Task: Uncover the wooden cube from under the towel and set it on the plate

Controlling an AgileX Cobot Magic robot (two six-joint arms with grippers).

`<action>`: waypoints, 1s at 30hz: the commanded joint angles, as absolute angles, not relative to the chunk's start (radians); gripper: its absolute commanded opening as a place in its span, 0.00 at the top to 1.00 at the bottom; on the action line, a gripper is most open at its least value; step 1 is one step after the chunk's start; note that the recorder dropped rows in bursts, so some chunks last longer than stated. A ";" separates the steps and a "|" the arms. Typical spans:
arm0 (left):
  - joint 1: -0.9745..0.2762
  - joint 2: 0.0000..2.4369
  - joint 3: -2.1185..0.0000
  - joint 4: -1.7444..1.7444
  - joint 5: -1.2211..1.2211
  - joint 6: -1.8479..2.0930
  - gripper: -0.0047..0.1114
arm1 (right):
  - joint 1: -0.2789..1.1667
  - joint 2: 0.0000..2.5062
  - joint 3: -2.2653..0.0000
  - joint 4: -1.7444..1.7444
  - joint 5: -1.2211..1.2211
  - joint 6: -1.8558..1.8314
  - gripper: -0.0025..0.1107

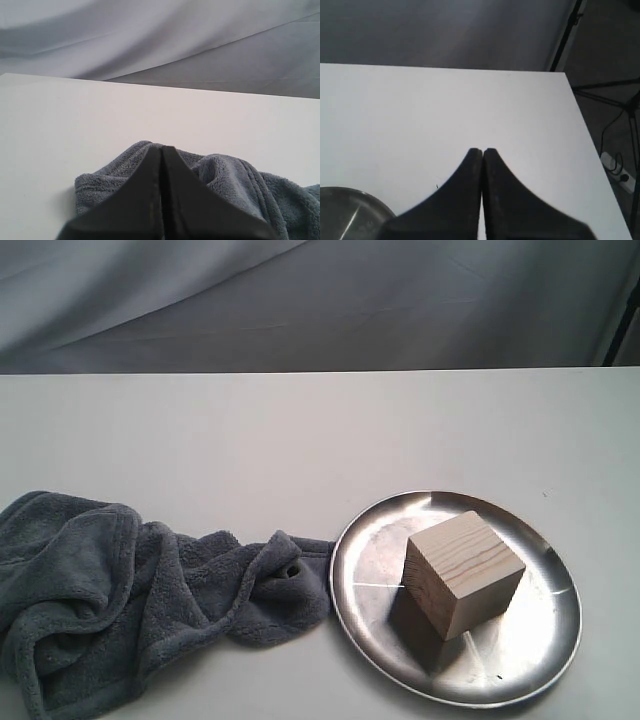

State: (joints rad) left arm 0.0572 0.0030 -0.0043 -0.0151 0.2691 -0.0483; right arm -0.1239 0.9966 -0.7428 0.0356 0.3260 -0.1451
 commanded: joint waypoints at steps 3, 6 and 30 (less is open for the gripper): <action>0.058 0.000 0.000 -0.019 0.259 -0.048 0.96 | -0.126 0.837 -0.636 0.058 0.224 -0.157 0.98; 0.058 0.000 0.000 -0.019 0.259 -0.048 0.96 | -0.098 0.780 -0.626 0.065 0.241 -0.157 0.98; 0.058 0.000 0.000 -0.019 0.259 -0.048 0.96 | -0.019 0.207 -0.626 0.079 0.572 -0.172 0.98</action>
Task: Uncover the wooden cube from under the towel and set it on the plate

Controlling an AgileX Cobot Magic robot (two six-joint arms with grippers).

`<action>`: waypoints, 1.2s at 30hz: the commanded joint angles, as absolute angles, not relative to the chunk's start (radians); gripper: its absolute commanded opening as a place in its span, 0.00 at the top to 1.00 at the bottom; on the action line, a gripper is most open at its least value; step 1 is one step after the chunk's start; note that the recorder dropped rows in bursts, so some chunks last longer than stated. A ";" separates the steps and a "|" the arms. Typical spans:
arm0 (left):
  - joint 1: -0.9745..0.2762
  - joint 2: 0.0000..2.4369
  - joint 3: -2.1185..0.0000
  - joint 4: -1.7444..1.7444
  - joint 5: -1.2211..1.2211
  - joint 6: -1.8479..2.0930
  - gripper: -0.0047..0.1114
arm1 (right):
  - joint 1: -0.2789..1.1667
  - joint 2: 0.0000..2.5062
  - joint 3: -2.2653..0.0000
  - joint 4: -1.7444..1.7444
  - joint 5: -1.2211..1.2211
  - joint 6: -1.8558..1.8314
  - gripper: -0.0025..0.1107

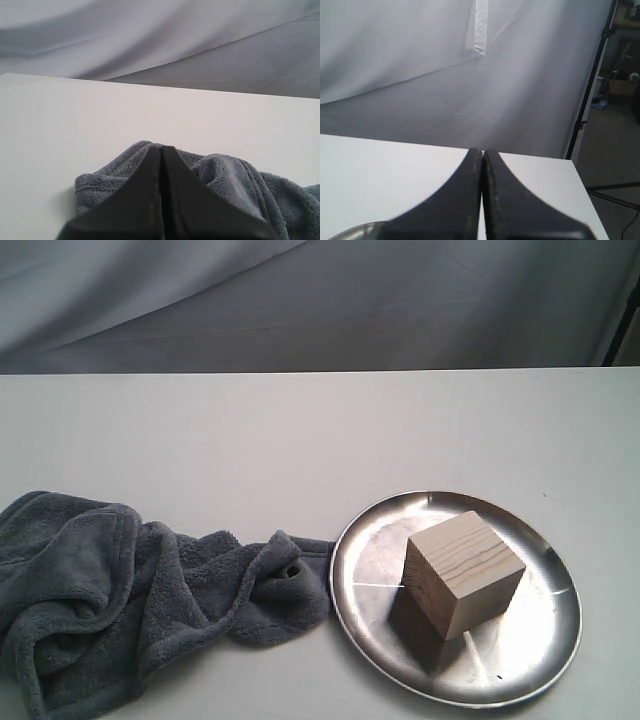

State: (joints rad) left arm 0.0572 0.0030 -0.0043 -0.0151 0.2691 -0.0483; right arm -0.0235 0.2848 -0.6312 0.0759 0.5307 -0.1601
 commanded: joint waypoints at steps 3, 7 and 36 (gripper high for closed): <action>0.058 0.000 0.000 -0.019 0.259 -0.048 0.96 | -0.019 0.144 -0.626 0.080 0.618 -0.172 0.98; 0.058 0.000 0.000 -0.019 0.259 -0.048 0.96 | -0.019 0.063 -0.626 0.088 0.672 -0.172 0.98; 0.058 0.000 0.000 -0.019 0.259 -0.048 0.96 | -0.019 0.033 -0.264 0.087 0.339 -0.176 0.98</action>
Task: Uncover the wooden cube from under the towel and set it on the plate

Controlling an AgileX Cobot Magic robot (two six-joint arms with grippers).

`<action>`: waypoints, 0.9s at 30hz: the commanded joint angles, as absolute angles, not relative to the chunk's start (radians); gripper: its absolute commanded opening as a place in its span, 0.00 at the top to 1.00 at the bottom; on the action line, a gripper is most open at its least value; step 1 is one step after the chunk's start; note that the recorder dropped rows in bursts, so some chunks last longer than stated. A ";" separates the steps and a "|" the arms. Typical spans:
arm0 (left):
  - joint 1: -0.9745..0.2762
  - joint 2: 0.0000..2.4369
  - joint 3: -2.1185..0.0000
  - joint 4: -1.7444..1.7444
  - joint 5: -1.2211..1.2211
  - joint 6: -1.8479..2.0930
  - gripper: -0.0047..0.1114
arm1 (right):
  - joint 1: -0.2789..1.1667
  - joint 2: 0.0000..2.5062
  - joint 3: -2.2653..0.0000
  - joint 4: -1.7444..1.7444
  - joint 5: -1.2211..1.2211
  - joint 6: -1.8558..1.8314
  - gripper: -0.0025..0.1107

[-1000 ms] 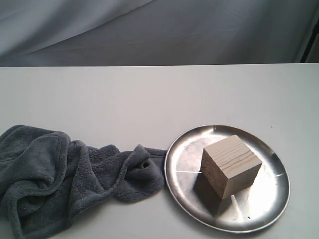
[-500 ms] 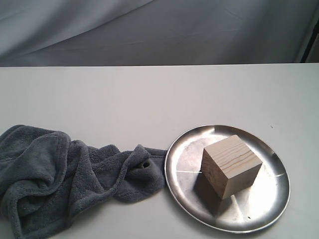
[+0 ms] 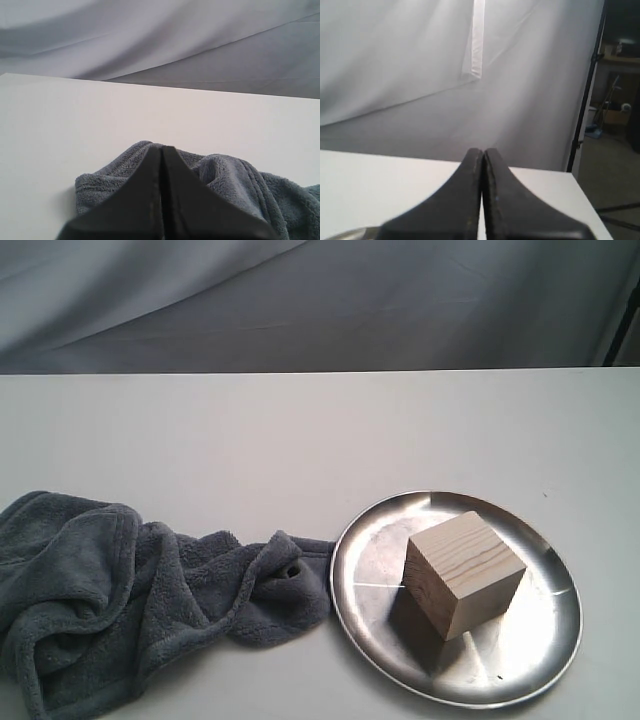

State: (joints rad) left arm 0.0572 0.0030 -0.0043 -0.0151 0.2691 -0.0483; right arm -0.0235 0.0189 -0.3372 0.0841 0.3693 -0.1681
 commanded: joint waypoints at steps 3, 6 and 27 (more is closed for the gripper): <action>0.058 0.000 0.000 -0.019 0.259 -0.048 0.96 | -0.019 0.033 -0.216 0.167 0.309 -0.174 0.98; 0.058 0.000 0.000 -0.019 0.259 -0.048 0.96 | -0.019 0.033 -0.161 0.174 0.247 -0.174 0.98; 0.058 0.000 0.000 -0.019 0.259 -0.048 0.96 | -0.019 0.033 0.000 0.169 0.231 -0.176 0.98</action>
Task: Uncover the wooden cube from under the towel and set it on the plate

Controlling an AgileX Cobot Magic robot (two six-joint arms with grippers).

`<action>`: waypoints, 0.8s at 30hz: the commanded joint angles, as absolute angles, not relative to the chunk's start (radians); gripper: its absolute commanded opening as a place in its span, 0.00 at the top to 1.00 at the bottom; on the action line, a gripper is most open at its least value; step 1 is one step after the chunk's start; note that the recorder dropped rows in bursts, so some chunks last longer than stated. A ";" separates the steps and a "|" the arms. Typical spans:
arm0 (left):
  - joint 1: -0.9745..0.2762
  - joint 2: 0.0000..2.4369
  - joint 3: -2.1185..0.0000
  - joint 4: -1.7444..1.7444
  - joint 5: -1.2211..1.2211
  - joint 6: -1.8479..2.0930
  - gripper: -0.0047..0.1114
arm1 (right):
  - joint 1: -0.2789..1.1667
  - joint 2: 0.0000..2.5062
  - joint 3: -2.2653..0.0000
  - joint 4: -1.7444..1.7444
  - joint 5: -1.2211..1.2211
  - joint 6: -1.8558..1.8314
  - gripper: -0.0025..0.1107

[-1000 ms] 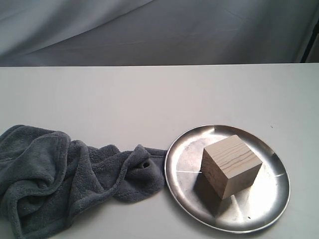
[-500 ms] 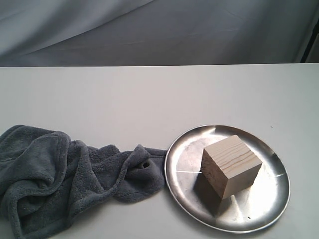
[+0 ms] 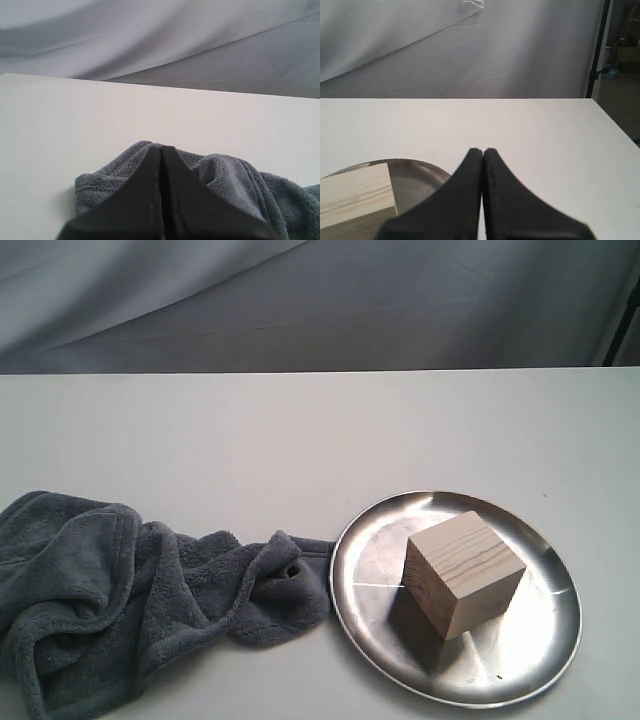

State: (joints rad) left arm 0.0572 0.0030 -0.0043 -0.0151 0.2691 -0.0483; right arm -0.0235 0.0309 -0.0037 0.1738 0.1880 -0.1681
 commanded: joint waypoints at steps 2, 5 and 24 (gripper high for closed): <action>0.058 0.000 0.000 -0.019 0.259 -0.048 0.96 | -0.019 0.033 0.000 0.152 0.295 -0.176 0.98; 0.058 0.000 0.000 -0.019 0.259 -0.048 0.96 | -0.019 0.033 0.000 0.088 0.311 -0.159 0.98; 0.058 0.000 0.000 -0.019 0.259 -0.048 0.96 | -0.019 0.033 0.000 0.128 0.311 -0.156 0.98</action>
